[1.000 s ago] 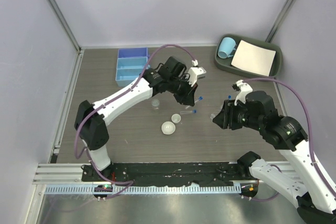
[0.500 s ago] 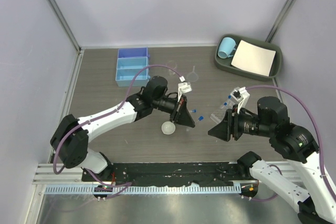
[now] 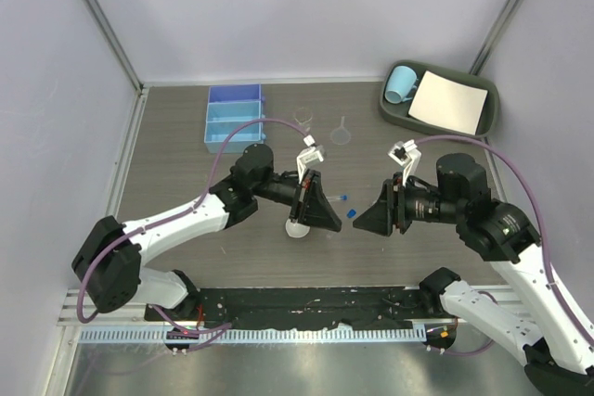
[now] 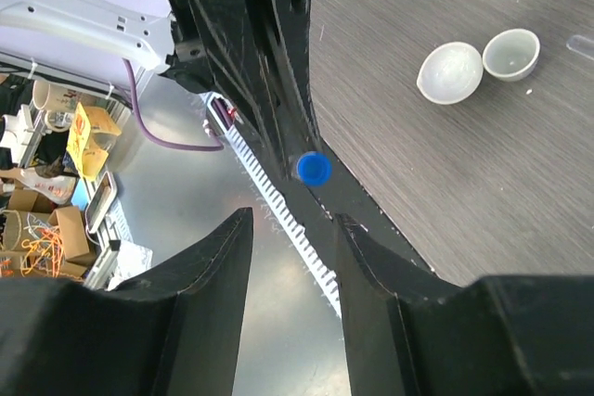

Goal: Organize the chemistry lab equipment

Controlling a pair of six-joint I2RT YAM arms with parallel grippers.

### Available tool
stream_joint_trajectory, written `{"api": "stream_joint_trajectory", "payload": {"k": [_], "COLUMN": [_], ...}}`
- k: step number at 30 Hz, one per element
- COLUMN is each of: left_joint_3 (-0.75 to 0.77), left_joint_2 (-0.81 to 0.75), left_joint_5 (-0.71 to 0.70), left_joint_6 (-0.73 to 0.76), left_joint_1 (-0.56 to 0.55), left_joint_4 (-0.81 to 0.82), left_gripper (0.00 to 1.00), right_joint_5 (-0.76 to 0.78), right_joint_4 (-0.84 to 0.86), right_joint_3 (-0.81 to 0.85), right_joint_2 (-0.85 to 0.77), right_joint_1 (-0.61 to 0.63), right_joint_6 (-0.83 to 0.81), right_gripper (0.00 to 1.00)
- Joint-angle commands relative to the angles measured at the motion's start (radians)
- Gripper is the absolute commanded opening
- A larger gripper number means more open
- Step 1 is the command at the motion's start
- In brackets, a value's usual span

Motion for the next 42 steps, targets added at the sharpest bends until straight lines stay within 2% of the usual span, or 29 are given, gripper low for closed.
{"api": "stream_joint_trajectory", "payload": {"k": [1, 17, 39, 42], "left_joint_3": [-0.023, -0.034, -0.021, -0.021], "left_joint_2": [-0.039, -0.066, -0.051, -0.048], "left_joint_5": [0.032, 0.03, 0.026, 0.029], "left_joint_6": [-0.032, -0.036, -0.049, -0.054], "left_joint_1": [-0.001, 0.004, 0.022, 0.025], "left_joint_4": [0.092, 0.107, 0.121, 0.129], "left_gripper": [0.05, 0.04, 0.02, 0.02], "right_joint_5": [-0.001, -0.062, -0.076, -0.073], "right_joint_4": [0.132, 0.279, 0.267, 0.266], "right_joint_3": [0.039, -0.047, -0.074, -0.076], "right_joint_2": [0.028, 0.062, 0.046, 0.045], "right_joint_1": [0.002, 0.004, 0.013, 0.016], "right_joint_6": [-0.001, 0.064, 0.068, 0.068], "right_gripper": [0.45, 0.41, 0.36, 0.3]}}
